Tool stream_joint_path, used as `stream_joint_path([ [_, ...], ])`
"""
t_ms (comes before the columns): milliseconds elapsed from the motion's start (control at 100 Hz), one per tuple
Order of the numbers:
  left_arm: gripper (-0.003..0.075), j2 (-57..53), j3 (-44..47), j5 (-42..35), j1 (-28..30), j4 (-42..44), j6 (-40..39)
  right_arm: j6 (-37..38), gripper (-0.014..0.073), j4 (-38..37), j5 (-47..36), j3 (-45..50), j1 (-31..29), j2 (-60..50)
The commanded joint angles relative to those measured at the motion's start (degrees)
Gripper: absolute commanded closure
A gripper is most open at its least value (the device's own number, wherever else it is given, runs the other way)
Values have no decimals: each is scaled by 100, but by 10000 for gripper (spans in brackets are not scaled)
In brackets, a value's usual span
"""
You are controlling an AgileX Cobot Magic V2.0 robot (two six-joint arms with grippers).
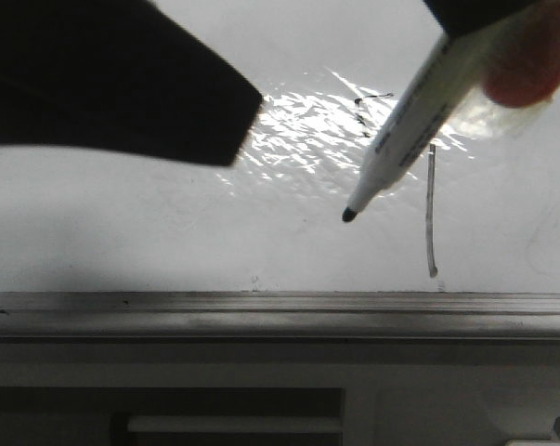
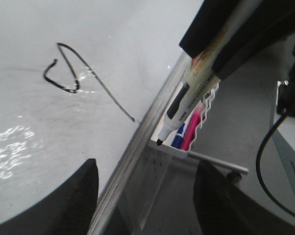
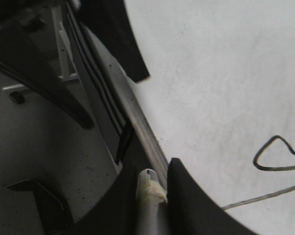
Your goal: Write number 9 on whiteboard
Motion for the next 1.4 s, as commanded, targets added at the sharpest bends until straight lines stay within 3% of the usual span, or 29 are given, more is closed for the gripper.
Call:
stream_joint_path([
  [0, 335, 335, -471, 329, -17, -56, 426, -549, 662, 453, -379, -186, 11, -17],
  [120, 335, 644, -647, 834, -17, -237, 807, -1158, 662, 1034, -367, -186, 11, -17],
  [310, 336, 831, -647, 1100, -17, -1384, 1884, -1865, 662, 1792, -470, -186, 11, -17],
  [530, 341, 907, -647, 1100, -17, -1837, 2060, -2084, 662, 2069, -491, -162, 11, -17],
  [620, 403, 907, -647, 1100, -17, -1875, 2060, -2084, 662, 2080, -491, -149, 11, -17],
  [910, 741, 907, -647, 1100, -17, -1922, 2060, -2084, 662, 2314, -529, -149, 11, -17],
  [1310, 741, 907, -554, 1390, -17, -2072, 2060, -2084, 662, 2379, -466, -149, 11, 88],
  [1390, 741, 907, -476, 1390, -17, -2169, 2060, -2084, 622, 2379, -463, -149, 11, 111],
])
